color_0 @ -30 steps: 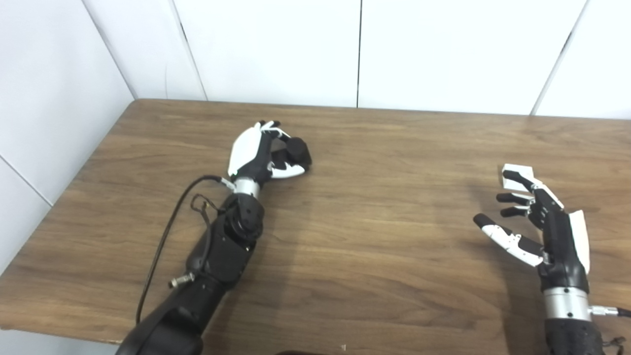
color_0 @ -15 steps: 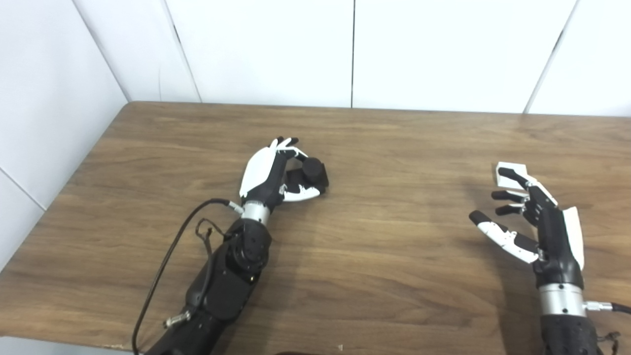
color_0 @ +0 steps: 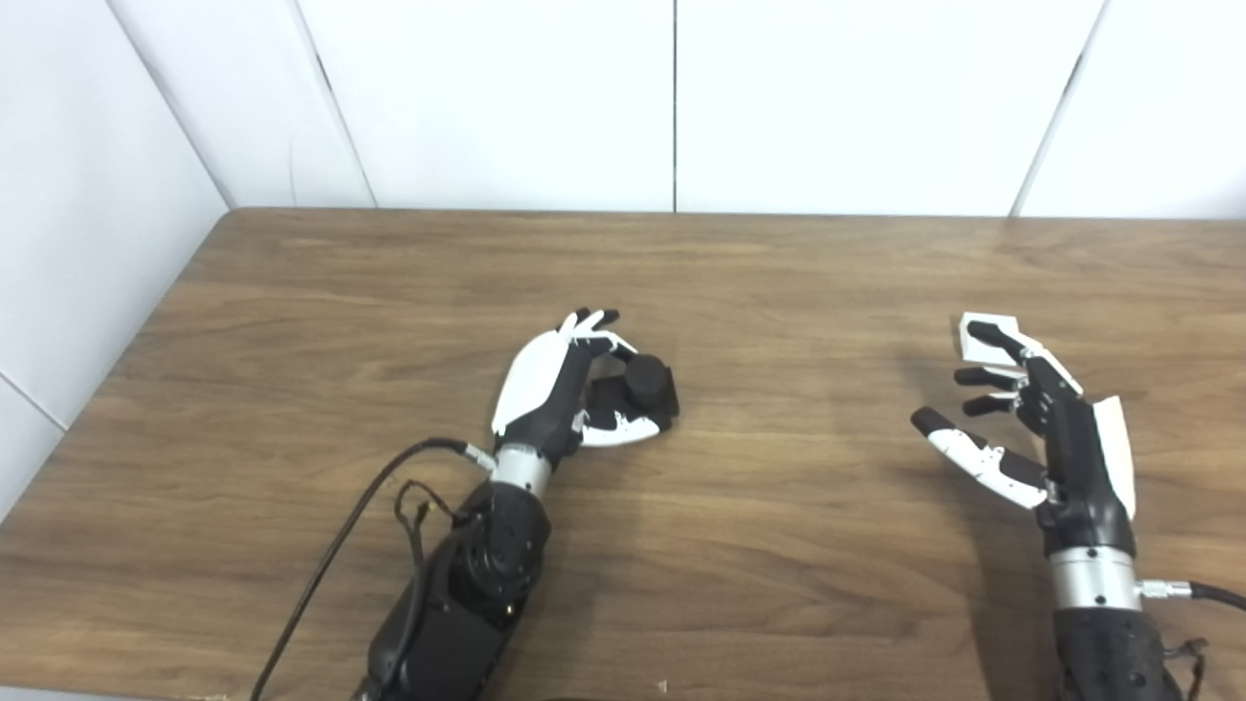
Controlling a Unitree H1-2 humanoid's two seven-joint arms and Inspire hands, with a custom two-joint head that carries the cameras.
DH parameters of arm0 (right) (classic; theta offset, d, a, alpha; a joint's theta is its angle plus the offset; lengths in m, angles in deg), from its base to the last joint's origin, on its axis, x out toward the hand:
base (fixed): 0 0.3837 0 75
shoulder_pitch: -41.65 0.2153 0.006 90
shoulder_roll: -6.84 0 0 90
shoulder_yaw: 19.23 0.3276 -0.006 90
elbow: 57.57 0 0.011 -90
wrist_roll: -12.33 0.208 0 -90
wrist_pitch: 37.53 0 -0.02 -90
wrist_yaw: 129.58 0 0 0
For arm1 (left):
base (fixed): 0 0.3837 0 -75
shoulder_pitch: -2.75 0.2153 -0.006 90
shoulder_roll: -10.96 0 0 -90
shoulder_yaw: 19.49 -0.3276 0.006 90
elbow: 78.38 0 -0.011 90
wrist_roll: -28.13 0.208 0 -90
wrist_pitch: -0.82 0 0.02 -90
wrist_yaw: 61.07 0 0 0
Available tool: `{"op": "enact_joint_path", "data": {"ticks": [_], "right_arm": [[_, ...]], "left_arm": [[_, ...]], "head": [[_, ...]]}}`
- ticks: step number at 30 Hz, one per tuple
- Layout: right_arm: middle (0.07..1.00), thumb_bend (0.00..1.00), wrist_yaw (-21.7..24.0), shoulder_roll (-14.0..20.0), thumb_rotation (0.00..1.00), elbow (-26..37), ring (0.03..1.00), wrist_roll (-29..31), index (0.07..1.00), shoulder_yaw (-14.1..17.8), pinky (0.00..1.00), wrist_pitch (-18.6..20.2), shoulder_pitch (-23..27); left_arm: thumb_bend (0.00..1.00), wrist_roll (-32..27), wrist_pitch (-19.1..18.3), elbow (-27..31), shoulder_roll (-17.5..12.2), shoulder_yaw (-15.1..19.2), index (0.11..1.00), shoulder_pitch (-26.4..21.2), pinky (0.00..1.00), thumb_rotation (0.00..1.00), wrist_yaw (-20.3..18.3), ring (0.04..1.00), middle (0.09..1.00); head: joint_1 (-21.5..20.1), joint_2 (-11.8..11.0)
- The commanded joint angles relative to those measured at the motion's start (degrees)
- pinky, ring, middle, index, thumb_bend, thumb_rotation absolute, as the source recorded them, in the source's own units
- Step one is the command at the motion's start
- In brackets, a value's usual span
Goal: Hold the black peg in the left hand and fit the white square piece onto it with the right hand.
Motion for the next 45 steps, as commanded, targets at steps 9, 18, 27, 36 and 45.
{"op": "enact_joint_path", "data": {"ticks": [9, 18, 27, 36, 45], "right_arm": [[0.840, 0.68, -0.4, 0.0, 0.31, 2.7, 0.678, -0.6, 0.781, 0.3, 0.55, -0.2, 1.7], [0.839, 0.67, -0.5, 0.0, 0.27, 3.1, 0.680, -0.4, 0.778, 0.2, 0.54, 0.0, 1.7], [0.832, 0.67, -0.9, -0.3, 0.29, 4.1, 0.683, -1.8, 0.775, 0.0, 0.54, 0.5, 1.4], [0.824, 0.68, -1.5, -1.2, 0.26, 4.6, 0.679, -3.4, 0.759, 0.3, 0.57, 1.3, 2.2], [0.826, 0.66, 0.0, 0.8, 0.23, 6.0, 0.685, -3.8, 0.768, 1.3, 0.57, 2.8, 3.5]], "left_arm": [[0.52, 1.6, 3.9, 0.7, 0.8, -3.4, 0.486, 1.8, 1.00, 0.09, -2.4, 1.000, 0.918], [0.52, 1.9, 3.9, 1.6, 1.2, -4.5, 0.487, 1.8, 1.00, 0.09, -3.5, 1.000, 0.922], [0.52, 2.0, 4.6, -0.5, 0.0, -3.2, 0.490, 0.5, 1.00, 0.08, -3.6, 1.000, 0.920], [0.52, 1.9, 4.2, -1.3, -2.2, -2.3, 0.493, -0.2, 1.00, 0.09, -6.8, 1.000, 0.938], [0.52, 2.3, 4.1, -2.1, -1.6, -1.9, 0.493, -0.1, 1.00, 0.09, -6.5, 1.000, 0.938]], "head": [[-0.4, 0.2], [-1.3, 0.4], [-10.0, -0.5], [-14.6, -1.3], [-14.9, -1.3]]}}
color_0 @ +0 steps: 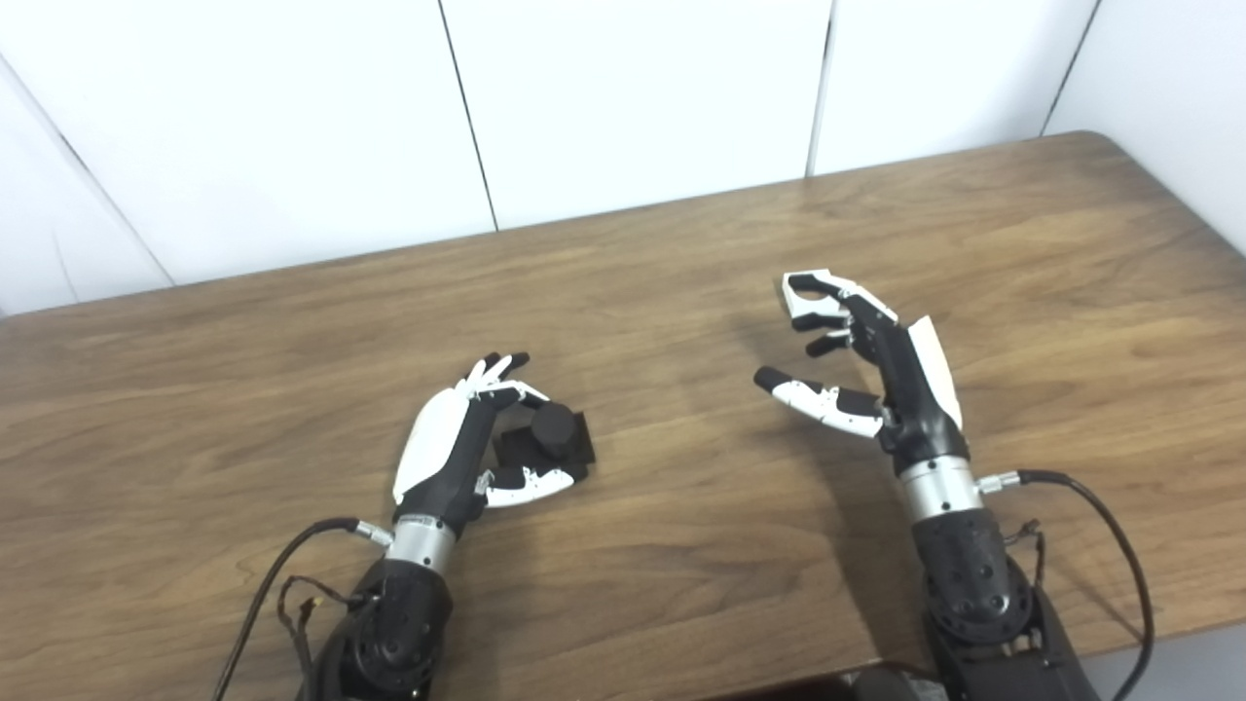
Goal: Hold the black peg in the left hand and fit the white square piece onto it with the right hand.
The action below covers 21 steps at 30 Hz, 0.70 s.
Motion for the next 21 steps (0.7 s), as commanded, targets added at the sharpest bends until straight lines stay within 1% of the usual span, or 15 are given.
{"op": "enact_joint_path", "data": {"ticks": [1, 2, 5, 6, 10, 12, 13, 16, 19, 21], "right_arm": [[0.825, 0.66, 0.6, 1.9, 0.23, 2.5, 0.686, -0.6, 0.768, 0.6, 0.58, 0.2, 3.2], [0.820, 0.66, 0.9, 2.6, 0.24, 2.4, 0.692, -0.7, 0.770, 0.7, 0.59, 0.4, 3.6], [0.810, 0.68, 3.1, 6.2, 0.28, 2.3, 0.702, -1.3, 0.774, 1.0, 0.59, 1.9, 6.1], [0.811, 0.68, 4.0, 8.0, 0.28, 2.0, 0.707, -1.4, 0.775, 1.1, 0.60, 2.2, 7.3], [0.798, 0.70, 6.3, 13.5, 0.25, 0.2, 0.715, -2.3, 0.756, 1.1, 0.61, 2.1, 11.4], [0.797, 0.70, 7.6, 17.1, 0.23, -2.2, 0.729, -3.1, 0.753, 0.8, 0.63, 1.3, 14.5], [0.792, 0.72, 8.0, 18.4, 0.22, -3.1, 0.736, -3.1, 0.744, 0.7, 0.64, 1.1, 15.6], [0.792, 0.71, 9.4, 21.5, 0.24, -5.7, 0.737, -4.1, 0.743, 0.0, 0.65, 1.5, 19.1], [0.807, 0.72, 11.2, 24.0, 0.27, -8.5, 0.784, -5.4, 0.741, -1.3, 0.69, 2.2, 22.9], [0.820, 0.72, 13.0, 25.4, 0.28, -10.6, 0.804, -5.7, 0.739, -2.3, 0.68, 2.3, 25.4]], "left_arm": [[0.52, 2.1, -1.3, -2.0, -0.6, -0.1, 0.493, -0.2, 1.00, 0.09, -0.7, 1.000, 0.938], [0.52, 2.2, -1.3, -2.1, -0.6, -0.1, 0.493, -0.2, 1.00, 0.09, -0.6, 1.000, 0.938], [0.52, 2.5, -1.2, -2.9, -0.4, 0.0, 0.493, -0.3, 1.00, 0.09, -0.1, 1.000, 0.938], [0.52, 2.6, -1.0, -3.1, -0.4, 0.0, 0.493, -0.2, 1.00, 0.09, 0.1, 1.000, 0.937], [0.52, 2.5, -0.6, -3.8, -0.2, 0.1, 0.493, -0.1, 1.00, 0.09, 0.4, 1.000, 0.938], [0.52, 2.5, -0.3, -4.2, -0.1, 0.1, 0.493, 0.0, 1.00, 0.09, 0.8, 1.000, 0.938], [0.52, 2.5, -0.2, -4.3, 0.0, 0.1, 0.493, 0.1, 1.00, 0.09, 1.0, 1.000, 0.938], [0.52, 2.4, -0.2, -4.6, -0.1, 0.0, 0.493, 0.2, 1.00, 0.09, 1.1, 1.000, 0.942], [0.52, 2.5, 0.0, -4.8, -0.2, 0.0, 0.493, 0.3, 1.00, 0.09, 1.3, 1.000, 0.940], [0.52, 2.5, 0.2, -4.9, -0.2, 0.1, 0.493, 0.3, 1.00, 0.09, 1.5, 1.000, 0.939]], "head": [[-0.2, 0.0], [-0.2, 0.0], [-0.3, -0.2], [-0.2, -0.3], [-0.1, -0.7], [0.1, -0.9], [0.1, -1.0], [0.2, -1.0], [0.2, -1.1], [0.2, -1.1]]}}
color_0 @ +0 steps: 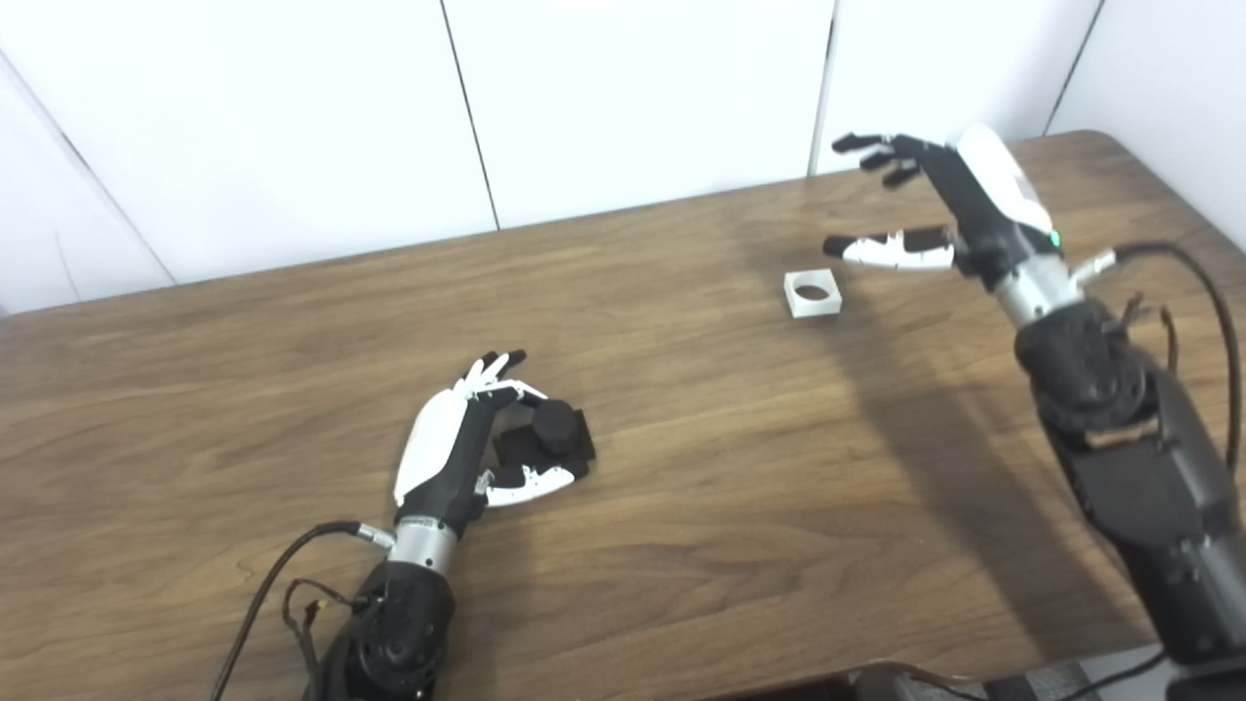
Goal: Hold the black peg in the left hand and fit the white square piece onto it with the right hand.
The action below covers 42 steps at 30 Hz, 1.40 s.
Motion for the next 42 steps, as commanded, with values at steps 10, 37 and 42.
{"op": "enact_joint_path", "data": {"ticks": [10, 37, 42], "right_arm": [[0.898, 0.77, 10.6, 7.6, 0.36, -11.2, 0.914, -3.3, 0.740, -7.7, 0.77, -0.8, 14.8], [1.000, 1.00, 29.3, 11.1, 0.55, -23.2, 1.000, -5.7, 0.857, -19.0, 1.00, -4.0, 21.0], [1.000, 1.00, 29.9, 11.0, 0.51, -22.9, 1.000, -5.6, 0.857, -18.8, 1.00, -3.5, 20.4]], "left_arm": [[0.52, 2.1, -1.0, -2.8, -0.8, 0.2, 0.493, 0.3, 1.00, 0.09, -0.4, 1.000, 0.939], [0.52, 2.2, -2.7, -1.5, 0.1, 1.3, 0.492, 0.4, 1.00, 0.09, -1.0, 1.000, 0.938], [0.52, 2.1, -2.7, -1.3, 0.0, 1.4, 0.492, 0.5, 1.00, 0.09, -1.0, 1.000, 0.939]], "head": [[0.4, 0.0], [2.3, 0.9], [2.7, 1.2]]}}
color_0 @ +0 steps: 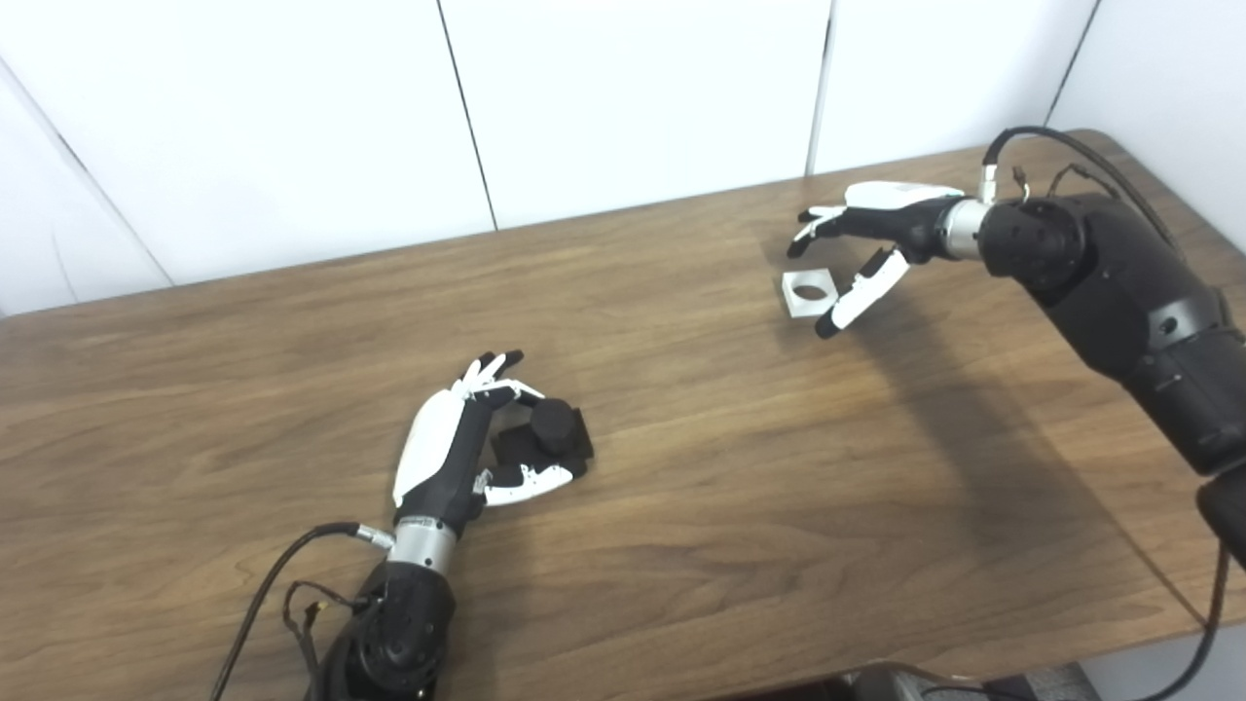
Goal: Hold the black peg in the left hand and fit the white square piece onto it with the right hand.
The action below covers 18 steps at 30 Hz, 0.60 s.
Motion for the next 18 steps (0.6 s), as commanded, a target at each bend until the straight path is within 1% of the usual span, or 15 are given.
{"op": "enact_joint_path", "data": {"ticks": [1, 6, 10, 18], "right_arm": [[1.000, 1.00, -0.5, 1.6, 0.50, 1.3, 1.000, 0.1, 0.857, 0.9, 1.00, 0.1, 2.7], [1.000, 0.97, -2.1, 1.4, 0.46, 0.9, 1.000, 0.2, 0.839, 1.5, 1.00, -0.7, 1.7], [1.000, 0.95, -3.9, 1.0, 0.45, 0.2, 1.000, 0.2, 0.820, 1.6, 1.00, -1.9, 0.9], [0.997, 0.91, -6.5, 0.2, 0.44, -0.3, 1.000, -0.3, 0.802, 1.3, 1.00, -2.7, -0.7]], "left_arm": [[0.52, 2.2, -2.8, -1.2, -0.8, 0.2, 0.492, 0.5, 1.00, 0.09, -0.6, 1.000, 0.940], [0.52, 2.4, -2.9, -0.7, -1.1, 0.3, 0.492, 0.8, 1.00, 0.09, -0.7, 1.000, 0.940], [0.52, 2.5, -2.8, -0.6, -1.1, 0.2, 0.492, 1.1, 1.00, 0.09, -0.7, 1.000, 0.940], [0.52, 2.6, -2.9, -0.3, -1.2, 0.5, 0.492, 1.3, 1.00, 0.09, -0.8, 1.000, 0.943]], "head": [[0.0, 0.0], [0.0, 0.2], [0.2, 0.4], [0.5, 0.7]]}}
